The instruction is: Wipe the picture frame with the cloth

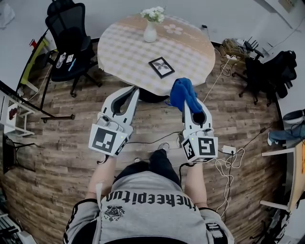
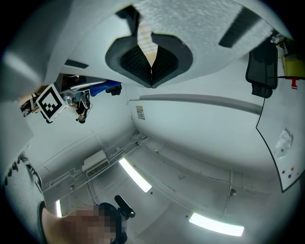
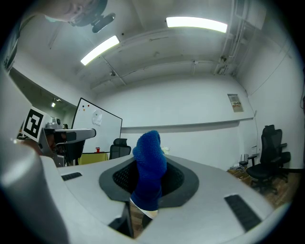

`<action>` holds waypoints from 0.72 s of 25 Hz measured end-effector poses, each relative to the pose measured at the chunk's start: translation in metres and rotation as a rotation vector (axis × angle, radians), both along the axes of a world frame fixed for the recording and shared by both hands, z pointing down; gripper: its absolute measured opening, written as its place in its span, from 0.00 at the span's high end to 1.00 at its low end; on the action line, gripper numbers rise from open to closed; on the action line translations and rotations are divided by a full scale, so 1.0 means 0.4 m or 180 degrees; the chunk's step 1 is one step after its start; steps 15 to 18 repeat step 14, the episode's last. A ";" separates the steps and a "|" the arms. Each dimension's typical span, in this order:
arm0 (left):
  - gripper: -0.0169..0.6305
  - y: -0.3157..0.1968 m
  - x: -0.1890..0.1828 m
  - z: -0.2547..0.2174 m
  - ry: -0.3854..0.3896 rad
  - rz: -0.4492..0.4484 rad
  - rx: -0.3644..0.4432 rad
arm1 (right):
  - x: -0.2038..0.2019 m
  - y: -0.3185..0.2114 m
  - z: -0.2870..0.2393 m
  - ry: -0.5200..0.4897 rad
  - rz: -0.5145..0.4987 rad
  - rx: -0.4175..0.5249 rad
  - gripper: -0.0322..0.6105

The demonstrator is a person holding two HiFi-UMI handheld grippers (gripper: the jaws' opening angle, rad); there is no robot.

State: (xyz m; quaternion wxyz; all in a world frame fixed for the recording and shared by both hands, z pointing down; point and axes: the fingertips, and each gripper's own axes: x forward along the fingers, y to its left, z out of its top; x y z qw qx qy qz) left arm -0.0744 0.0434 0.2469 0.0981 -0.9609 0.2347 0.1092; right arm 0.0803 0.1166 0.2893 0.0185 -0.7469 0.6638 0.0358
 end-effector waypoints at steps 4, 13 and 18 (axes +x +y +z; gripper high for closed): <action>0.95 -0.005 -0.003 0.003 0.0003 -0.0004 -0.0008 | -0.003 -0.003 0.004 0.0013 0.0003 -0.0008 0.81; 0.95 -0.019 -0.014 -0.007 0.0024 0.0016 -0.0016 | -0.015 -0.015 -0.010 0.0039 0.0032 -0.0007 0.81; 0.95 -0.020 -0.015 -0.008 0.0027 0.0019 -0.0018 | -0.016 -0.016 -0.011 0.0038 0.0036 -0.0005 0.81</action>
